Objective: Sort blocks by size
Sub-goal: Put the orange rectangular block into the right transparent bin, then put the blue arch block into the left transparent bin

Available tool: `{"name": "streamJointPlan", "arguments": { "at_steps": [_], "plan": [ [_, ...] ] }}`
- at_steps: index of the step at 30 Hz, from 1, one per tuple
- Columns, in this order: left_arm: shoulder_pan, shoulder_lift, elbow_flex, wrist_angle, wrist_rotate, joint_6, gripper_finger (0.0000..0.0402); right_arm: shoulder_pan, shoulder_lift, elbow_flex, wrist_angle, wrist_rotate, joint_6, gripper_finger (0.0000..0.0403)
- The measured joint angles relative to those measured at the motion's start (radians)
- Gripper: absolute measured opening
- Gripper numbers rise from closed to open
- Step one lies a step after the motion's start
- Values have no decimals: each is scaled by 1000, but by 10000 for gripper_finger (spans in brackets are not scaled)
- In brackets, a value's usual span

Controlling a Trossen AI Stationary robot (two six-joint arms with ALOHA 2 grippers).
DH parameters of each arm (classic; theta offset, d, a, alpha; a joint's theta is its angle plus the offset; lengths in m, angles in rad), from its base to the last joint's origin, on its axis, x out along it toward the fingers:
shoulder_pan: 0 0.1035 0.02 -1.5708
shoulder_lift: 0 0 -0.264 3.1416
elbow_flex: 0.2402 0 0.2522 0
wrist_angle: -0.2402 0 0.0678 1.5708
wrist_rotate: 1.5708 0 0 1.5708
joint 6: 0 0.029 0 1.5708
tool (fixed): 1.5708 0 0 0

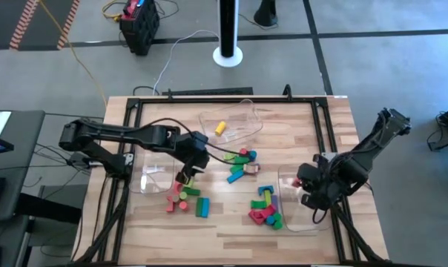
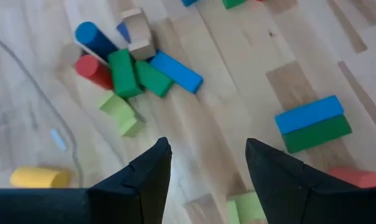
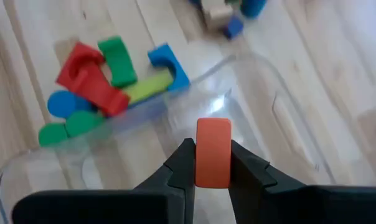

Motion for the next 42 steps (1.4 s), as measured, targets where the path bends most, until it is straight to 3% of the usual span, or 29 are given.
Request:
{"name": "streamJointPlan", "arguments": {
  "at_steps": [5, 15, 31, 42],
  "plan": [
    [-29, -1, -52, 83, 47, 0, 202, -23, 16, -15, -65, -103, 73, 95],
    [-52, -2, -66, 134, 47, 15, 202, -133, 56, -139, 8, -313, 34, 100],
    [-52, -1, -66, 133, 46, 27, 202, -147, 59, -151, 64, -364, -12, 107],
    [-52, -1, -66, 113, 43, 27, 202, -162, 59, -151, 37, -364, -8, 239]
  ]
}}
